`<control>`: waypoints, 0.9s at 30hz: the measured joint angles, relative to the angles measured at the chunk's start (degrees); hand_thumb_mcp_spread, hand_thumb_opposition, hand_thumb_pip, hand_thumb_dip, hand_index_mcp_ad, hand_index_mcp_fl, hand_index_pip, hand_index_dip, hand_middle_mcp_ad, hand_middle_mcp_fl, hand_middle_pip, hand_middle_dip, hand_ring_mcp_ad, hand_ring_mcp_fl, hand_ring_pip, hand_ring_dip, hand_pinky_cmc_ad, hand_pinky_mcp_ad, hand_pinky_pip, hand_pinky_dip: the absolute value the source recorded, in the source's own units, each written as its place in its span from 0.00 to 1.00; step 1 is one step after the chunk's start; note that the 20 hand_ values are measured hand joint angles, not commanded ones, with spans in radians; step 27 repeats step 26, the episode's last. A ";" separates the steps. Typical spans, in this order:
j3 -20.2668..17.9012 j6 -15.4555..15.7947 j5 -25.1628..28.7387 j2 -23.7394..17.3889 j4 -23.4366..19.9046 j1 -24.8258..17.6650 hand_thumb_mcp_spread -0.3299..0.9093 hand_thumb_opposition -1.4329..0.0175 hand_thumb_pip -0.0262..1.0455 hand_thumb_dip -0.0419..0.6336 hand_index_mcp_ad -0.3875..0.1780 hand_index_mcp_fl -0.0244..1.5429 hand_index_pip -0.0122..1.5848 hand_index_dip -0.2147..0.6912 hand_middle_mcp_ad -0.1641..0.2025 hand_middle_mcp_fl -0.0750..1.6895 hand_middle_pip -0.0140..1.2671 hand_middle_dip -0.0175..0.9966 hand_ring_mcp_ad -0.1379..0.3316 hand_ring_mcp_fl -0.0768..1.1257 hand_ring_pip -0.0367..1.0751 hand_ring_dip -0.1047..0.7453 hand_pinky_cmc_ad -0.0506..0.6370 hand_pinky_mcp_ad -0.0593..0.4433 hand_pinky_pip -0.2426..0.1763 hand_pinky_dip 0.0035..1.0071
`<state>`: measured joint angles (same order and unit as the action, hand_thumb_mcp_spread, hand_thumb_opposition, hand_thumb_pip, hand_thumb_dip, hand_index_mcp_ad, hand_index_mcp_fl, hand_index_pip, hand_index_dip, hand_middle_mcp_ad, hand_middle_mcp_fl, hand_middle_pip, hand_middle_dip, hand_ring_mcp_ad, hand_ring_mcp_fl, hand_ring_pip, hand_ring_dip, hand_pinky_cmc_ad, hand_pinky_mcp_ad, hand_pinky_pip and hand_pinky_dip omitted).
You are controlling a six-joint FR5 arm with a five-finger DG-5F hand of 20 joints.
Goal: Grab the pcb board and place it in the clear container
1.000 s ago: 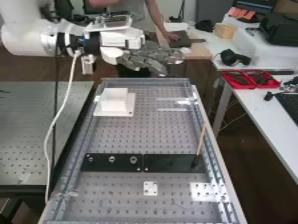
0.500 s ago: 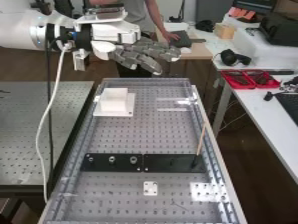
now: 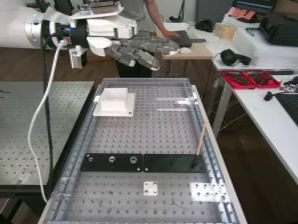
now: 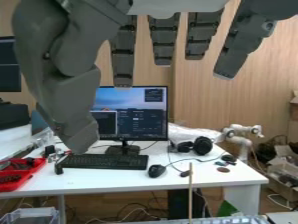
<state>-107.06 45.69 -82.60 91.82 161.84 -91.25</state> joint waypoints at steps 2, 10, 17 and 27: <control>-0.06 -0.04 0.14 -0.16 0.17 -0.01 0.57 0.40 0.55 0.45 0.45 0.19 0.19 0.41 0.70 0.05 0.12 0.15 0.59 0.06 0.10 0.15 0.61 0.61 0.33 0.49; 0.07 -0.22 0.09 -0.29 0.42 0.07 0.56 0.41 0.55 0.45 0.46 0.19 0.17 0.41 0.69 0.05 0.12 0.15 0.59 0.06 0.10 0.15 0.60 0.65 0.33 0.49; -0.16 -0.23 0.68 -0.69 0.00 0.08 0.56 0.41 0.55 0.44 0.46 0.18 0.12 0.45 0.69 0.05 0.12 0.15 0.59 0.06 0.10 0.15 0.62 0.65 0.33 0.48; -0.76 -0.07 0.86 -1.80 0.40 0.20 0.54 0.42 0.55 0.41 0.52 0.14 0.09 0.48 0.69 0.05 0.12 0.15 0.59 0.06 0.10 0.15 0.62 0.68 0.32 0.53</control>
